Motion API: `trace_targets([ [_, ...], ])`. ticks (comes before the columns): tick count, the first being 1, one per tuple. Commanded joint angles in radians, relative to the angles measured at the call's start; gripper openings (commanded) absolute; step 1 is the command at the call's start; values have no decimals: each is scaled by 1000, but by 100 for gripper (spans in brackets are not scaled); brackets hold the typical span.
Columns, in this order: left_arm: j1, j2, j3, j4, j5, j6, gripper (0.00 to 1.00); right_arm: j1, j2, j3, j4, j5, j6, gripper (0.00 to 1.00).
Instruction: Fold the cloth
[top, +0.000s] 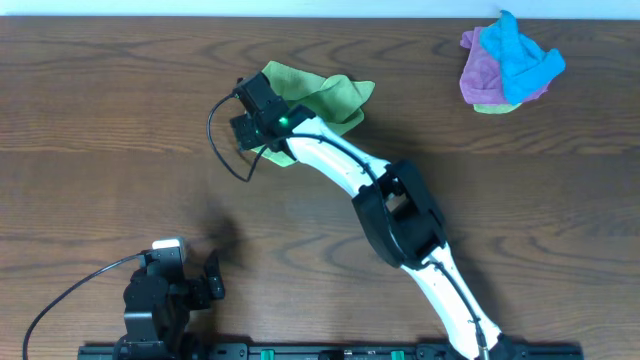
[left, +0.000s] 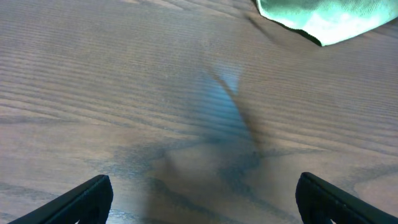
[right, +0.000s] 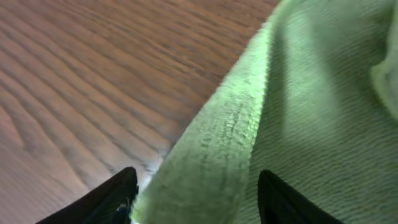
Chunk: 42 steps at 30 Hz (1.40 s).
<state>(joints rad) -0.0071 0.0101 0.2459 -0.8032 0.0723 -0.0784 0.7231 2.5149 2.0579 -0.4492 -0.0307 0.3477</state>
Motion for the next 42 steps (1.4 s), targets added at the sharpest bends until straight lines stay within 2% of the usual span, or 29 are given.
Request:
trace_targets([
  [1,1,-6,-7,3,7,-5,95,-17,7,-1,24,-3,12,52],
  [5,1,-6,-7,3,7,-5,95,-26,7,-1,60,-2,12,38],
  [12,1,-6,-7,3,7,-5,95,-23,7,-1,42,-8,12,1],
  [18,1,-6,-7,3,6,-5,95,2,-3,-1,-141,-104,1,1],
  [24,1,-6,-7,3,6,-4,95,62,-33,-1,-316,-249,-88,1],
  [31,1,-6,-7,3,6,-4,95,173,-47,-1,-318,-366,-142,1],
  [36,1,-6,-7,3,6,-4,95,232,-47,-1,-251,-346,-185,1],
  [37,1,-6,-7,3,6,-4,95,234,-47,-1,-246,-323,-176,4],
  [39,1,-6,-7,3,6,-4,95,230,-47,0,-246,-273,-146,25],
  [42,1,-6,-7,3,6,-4,96,196,-67,0,-249,-193,-94,42],
])
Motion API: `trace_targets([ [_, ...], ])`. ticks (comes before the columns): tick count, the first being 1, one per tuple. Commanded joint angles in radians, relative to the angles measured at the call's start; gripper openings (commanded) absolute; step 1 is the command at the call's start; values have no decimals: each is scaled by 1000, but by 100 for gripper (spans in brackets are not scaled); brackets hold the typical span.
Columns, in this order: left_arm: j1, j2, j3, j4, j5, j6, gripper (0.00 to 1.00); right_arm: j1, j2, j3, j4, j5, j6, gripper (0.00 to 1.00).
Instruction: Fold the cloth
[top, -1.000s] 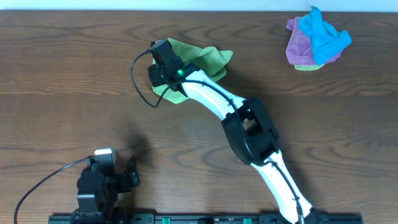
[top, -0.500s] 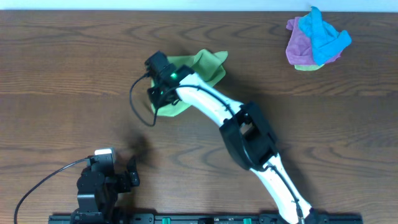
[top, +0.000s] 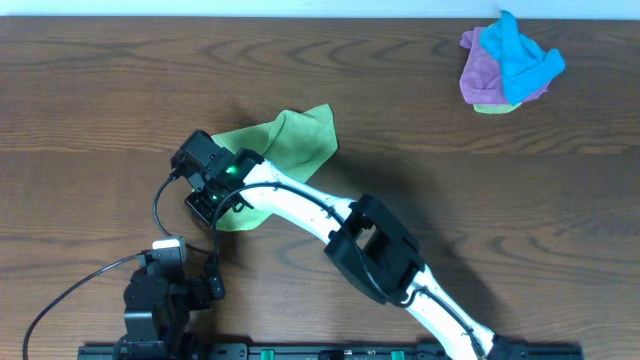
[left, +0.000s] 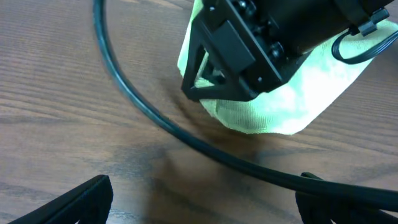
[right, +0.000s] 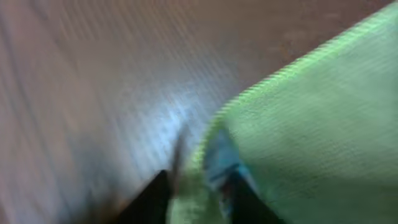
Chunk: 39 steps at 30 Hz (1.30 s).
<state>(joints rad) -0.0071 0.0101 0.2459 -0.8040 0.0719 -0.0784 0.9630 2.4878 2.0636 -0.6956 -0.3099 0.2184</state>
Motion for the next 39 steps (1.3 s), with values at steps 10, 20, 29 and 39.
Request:
trace_targets([
  [10,1,-6,-7,5,8,-6,95,-272,-213,0,8,127,140,67],
  [20,1,3,32,37,103,-68,95,-395,-256,0,-346,112,215,71],
  [29,1,354,329,-35,39,-108,95,-393,-256,-10,-502,111,261,72],
  [39,0,1068,797,-258,61,-120,95,-395,-256,-113,-509,64,332,72],
])
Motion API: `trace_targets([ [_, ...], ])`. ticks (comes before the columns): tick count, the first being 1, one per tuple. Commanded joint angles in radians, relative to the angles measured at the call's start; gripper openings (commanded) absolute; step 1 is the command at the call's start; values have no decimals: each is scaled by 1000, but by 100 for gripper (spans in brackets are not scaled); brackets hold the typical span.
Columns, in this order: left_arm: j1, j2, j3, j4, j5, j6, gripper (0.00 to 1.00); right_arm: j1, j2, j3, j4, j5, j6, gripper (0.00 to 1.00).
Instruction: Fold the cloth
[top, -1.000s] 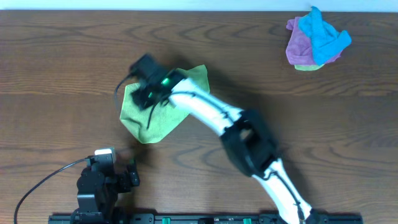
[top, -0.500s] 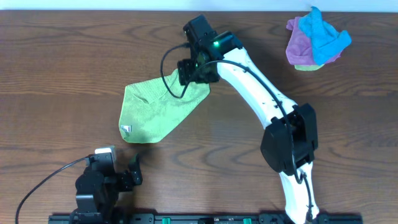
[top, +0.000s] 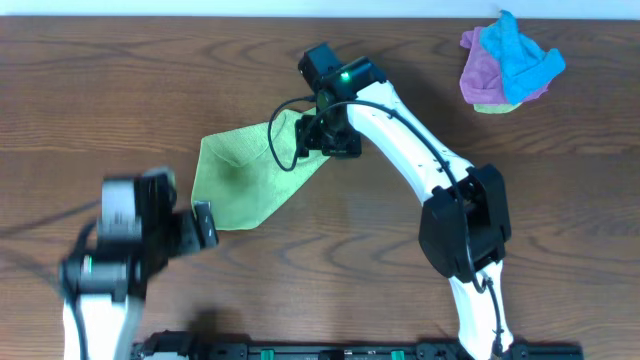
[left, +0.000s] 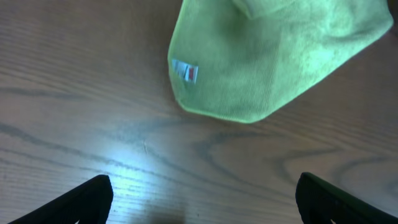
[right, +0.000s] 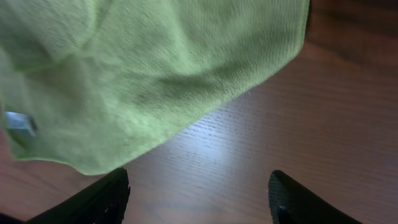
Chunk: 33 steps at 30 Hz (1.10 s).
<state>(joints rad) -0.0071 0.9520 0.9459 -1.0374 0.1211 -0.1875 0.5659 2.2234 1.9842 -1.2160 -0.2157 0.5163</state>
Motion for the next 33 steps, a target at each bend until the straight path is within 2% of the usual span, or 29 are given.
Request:
trace_targets([
  [1,1,192,131,-25,43,-11,96,2,8,-56,29,-37,54,71],
  [5,1,348,151,6,121,-24,95,-5,8,-132,106,-87,93,69],
  [9,1,465,151,44,220,-111,95,-5,8,-186,163,-89,145,65],
  [12,0,533,151,78,290,-117,96,-5,8,-202,188,-88,165,64],
  [16,0,596,151,99,303,-128,95,-5,10,-208,233,-87,169,63],
  [33,0,645,151,365,351,-180,95,-5,68,-214,289,-66,213,60],
])
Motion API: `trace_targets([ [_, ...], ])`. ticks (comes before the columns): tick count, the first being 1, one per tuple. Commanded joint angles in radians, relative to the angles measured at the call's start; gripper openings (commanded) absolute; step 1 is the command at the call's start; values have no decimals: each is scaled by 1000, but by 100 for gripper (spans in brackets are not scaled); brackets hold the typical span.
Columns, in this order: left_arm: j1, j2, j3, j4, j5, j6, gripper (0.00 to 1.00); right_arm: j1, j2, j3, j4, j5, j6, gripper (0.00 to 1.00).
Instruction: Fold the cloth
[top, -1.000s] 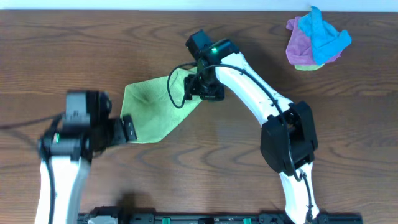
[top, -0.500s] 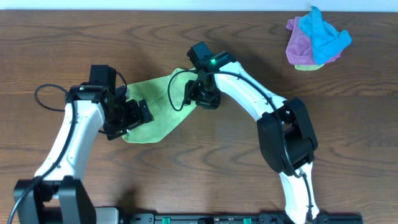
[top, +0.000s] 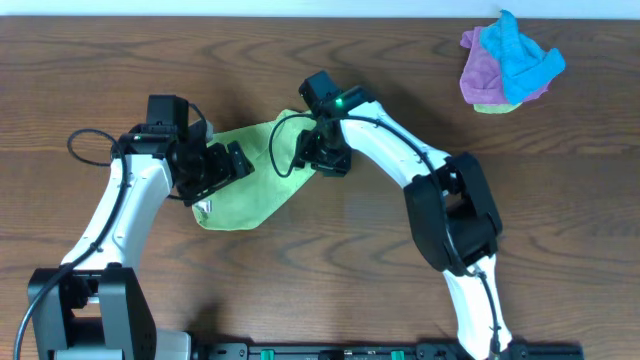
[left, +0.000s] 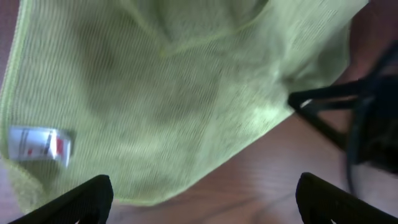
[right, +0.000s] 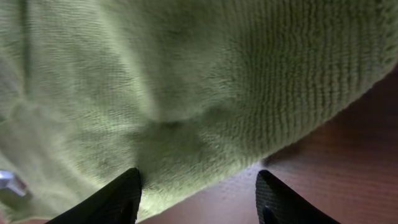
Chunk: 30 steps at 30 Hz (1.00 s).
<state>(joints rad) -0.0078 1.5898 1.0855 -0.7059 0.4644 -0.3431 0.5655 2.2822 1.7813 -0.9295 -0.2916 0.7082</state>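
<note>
The green cloth (top: 255, 180) lies flat on the wooden table, one point toward the front. A white tag (left: 36, 144) marks its left edge. My left gripper (top: 212, 172) hovers over the cloth's left part, open wide, with the cloth's front edge between its fingers (left: 81, 199). My right gripper (top: 322, 158) is low over the cloth's right corner, open. Its fingers (right: 118, 198) straddle the cloth's edge, and nothing is gripped.
A pile of purple, blue and green cloths (top: 508, 62) sits at the far right. The right arm's black cable (top: 278, 150) loops over the cloth. The right gripper shows at the right side of the left wrist view.
My left arm has moved from the front left of the table to the cloth's left part. My right gripper has come down close onto the cloth's right corner. The cloth has barely shifted.
The cloth first lay crumpled at the far middle with my right gripper at its left edge and the left arm parked in front. Then the right gripper was shut on the cloth's edge, nearer the front left. Later it was open and the cloth lay spread; now both grippers are at it.
</note>
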Motion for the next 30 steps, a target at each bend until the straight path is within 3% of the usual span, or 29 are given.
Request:
trace_targets([
  [1,0,9,11,56,8,-29,96,-4,9,-11,4,14,21,60],
  [8,0,48,11,156,4,-47,96,-4,13,-11,26,33,40,59],
  [10,0,75,11,157,3,-47,96,-4,15,-11,33,34,43,54],
  [14,0,134,11,166,3,-47,96,-4,24,-11,54,35,47,30],
  [17,0,175,11,179,4,-47,96,-4,24,-11,64,58,47,1],
  [24,1,205,11,217,7,-59,96,-6,-13,-9,35,100,9,1],
  [30,1,205,11,256,8,-92,96,6,-145,-9,-63,147,10,1],
])
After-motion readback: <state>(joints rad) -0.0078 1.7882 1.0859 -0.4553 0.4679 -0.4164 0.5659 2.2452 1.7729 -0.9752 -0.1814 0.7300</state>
